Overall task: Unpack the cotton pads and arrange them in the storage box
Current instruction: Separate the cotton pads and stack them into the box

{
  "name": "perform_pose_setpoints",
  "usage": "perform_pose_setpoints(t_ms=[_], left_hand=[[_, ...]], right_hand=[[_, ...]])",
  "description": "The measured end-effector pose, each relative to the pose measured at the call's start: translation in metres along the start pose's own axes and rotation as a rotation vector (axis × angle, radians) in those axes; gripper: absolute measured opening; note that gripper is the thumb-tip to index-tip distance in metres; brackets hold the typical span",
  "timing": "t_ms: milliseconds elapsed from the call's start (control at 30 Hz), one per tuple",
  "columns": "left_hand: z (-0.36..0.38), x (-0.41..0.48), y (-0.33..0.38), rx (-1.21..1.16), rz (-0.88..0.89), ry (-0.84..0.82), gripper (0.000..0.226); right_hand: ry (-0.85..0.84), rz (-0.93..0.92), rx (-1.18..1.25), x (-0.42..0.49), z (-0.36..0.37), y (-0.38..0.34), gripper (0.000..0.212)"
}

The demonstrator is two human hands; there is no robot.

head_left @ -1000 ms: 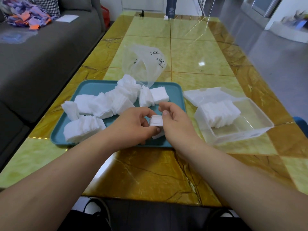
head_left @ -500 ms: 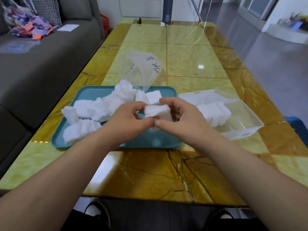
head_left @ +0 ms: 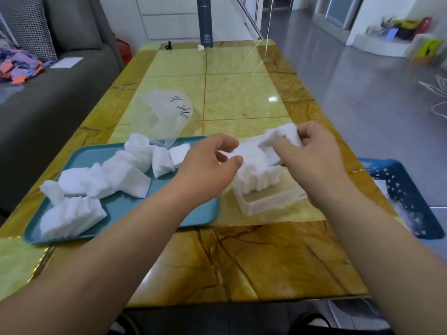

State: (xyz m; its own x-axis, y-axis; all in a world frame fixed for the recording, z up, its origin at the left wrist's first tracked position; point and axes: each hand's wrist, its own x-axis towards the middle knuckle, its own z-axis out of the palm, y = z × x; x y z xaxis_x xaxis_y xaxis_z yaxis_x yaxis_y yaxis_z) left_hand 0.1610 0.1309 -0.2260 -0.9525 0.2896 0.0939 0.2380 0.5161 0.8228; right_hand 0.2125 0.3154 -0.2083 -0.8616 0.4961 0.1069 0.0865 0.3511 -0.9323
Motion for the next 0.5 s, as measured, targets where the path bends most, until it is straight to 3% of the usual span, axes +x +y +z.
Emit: perform_pose_setpoints(t_ms=[100, 267, 400, 500], left_hand=[[0.020, 0.007, 0.010, 0.279, 0.069, -0.088, 0.042], [0.039, 0.003, 0.005, 0.320, 0.049, -0.194, 0.042], [0.037, -0.003, -0.002, 0.318, 0.062, -0.212, 0.043], [0.037, -0.008, -0.007, 0.307, 0.089, -0.215, 0.044]], right_hand=[[0.049, -0.066, -0.275, 0.013, -0.020, 0.010, 0.017], [0.034, -0.072, -0.630, 0.032, -0.017, 0.035, 0.016], [0.018, -0.031, -0.712, 0.035, -0.003, 0.039, 0.019], [-0.045, 0.006, -0.717, 0.031, 0.006, 0.037, 0.008]])
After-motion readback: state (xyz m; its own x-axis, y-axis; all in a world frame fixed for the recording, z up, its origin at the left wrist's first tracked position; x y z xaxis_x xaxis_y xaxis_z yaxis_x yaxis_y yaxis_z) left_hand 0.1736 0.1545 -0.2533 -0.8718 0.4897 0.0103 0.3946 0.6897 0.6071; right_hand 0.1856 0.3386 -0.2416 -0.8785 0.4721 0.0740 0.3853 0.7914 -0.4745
